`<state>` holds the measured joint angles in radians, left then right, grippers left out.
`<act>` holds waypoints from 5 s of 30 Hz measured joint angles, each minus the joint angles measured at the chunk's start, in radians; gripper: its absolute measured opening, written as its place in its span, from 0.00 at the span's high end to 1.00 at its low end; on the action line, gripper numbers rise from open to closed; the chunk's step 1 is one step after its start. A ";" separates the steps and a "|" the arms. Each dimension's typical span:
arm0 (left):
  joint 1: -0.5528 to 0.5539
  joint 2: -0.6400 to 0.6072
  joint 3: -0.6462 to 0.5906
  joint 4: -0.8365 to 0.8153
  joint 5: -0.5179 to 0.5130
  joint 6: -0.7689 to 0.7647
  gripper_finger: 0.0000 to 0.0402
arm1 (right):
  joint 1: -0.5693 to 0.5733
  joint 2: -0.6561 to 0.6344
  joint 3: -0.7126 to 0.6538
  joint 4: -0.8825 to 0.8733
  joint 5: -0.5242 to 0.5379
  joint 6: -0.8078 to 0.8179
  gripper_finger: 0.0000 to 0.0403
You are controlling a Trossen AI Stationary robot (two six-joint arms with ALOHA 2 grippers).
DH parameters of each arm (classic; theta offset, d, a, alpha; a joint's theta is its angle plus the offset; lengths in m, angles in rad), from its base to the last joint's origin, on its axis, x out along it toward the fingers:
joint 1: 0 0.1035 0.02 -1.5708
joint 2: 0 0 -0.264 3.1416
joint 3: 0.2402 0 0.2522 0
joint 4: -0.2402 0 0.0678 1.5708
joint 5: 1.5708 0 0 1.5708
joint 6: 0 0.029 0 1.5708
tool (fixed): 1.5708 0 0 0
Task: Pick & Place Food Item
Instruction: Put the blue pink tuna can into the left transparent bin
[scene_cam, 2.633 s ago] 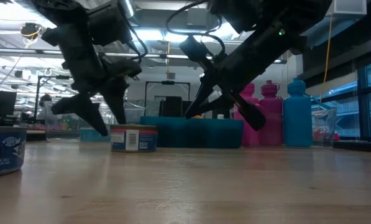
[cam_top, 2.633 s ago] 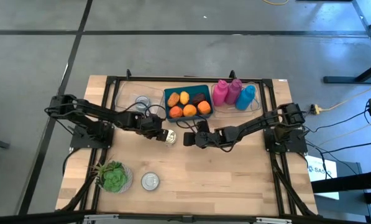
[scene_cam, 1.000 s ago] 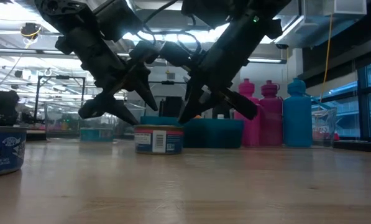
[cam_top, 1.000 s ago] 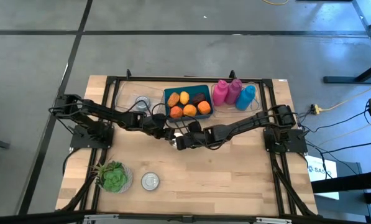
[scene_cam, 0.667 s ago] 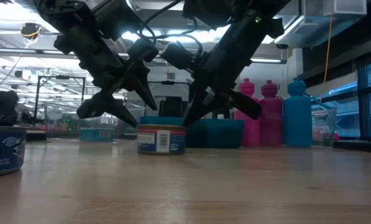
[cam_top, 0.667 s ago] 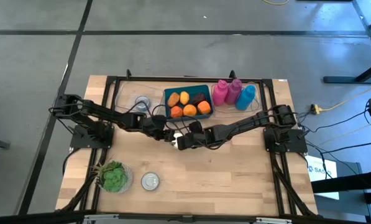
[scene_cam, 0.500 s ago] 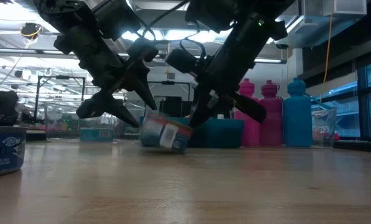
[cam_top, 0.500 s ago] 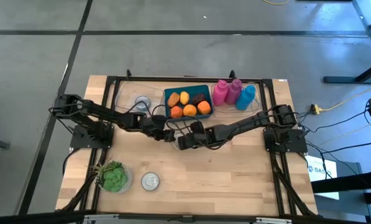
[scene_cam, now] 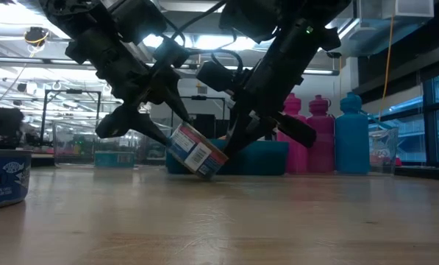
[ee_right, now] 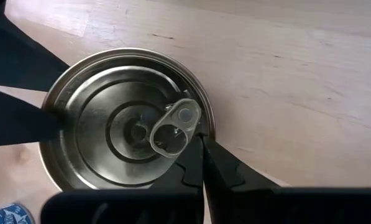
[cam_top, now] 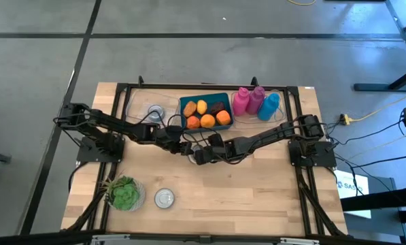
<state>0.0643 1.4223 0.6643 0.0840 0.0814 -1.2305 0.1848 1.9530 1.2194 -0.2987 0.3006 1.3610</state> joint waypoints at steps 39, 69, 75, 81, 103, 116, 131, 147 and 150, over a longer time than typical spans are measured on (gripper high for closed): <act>-0.025 0.135 -0.004 0.116 0.069 0.053 0.68 | 0.007 0.028 0.005 0.065 -0.005 -0.001 1.00; -0.020 0.094 0.002 0.075 0.119 0.081 0.81 | 0.026 0.029 0.005 0.040 -0.022 0.000 1.00; 0.003 0.062 0.003 0.036 0.159 0.087 0.64 | 0.023 0.030 0.003 0.034 0.025 0.000 1.00; 0.010 0.060 0.005 0.028 0.184 0.084 0.55 | 0.023 0.029 0.003 0.040 0.021 0.000 1.00; 0.011 0.060 0.003 -0.013 0.130 0.081 0.49 | 0.029 -0.016 -0.003 0.046 0.036 -0.050 1.00; 0.011 0.061 0.001 -0.005 0.139 0.074 0.49 | 0.032 -0.055 0.000 -0.007 0.047 -0.063 1.00; 0.011 0.061 0.001 0.008 0.142 0.066 0.49 | 0.033 -0.027 0.003 -0.019 0.026 -0.057 1.00; 0.011 0.061 0.000 0.030 0.150 0.063 0.49 | 0.033 -0.030 -0.008 -0.040 0.028 -0.050 1.00; 0.011 0.061 0.000 0.036 0.150 0.063 0.49 | 0.034 -0.030 -0.017 -0.048 0.031 -0.039 1.00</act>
<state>0.0757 1.4837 0.6647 0.1205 0.2315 -1.1680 0.2192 1.9228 1.2020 -0.3467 0.3313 1.3215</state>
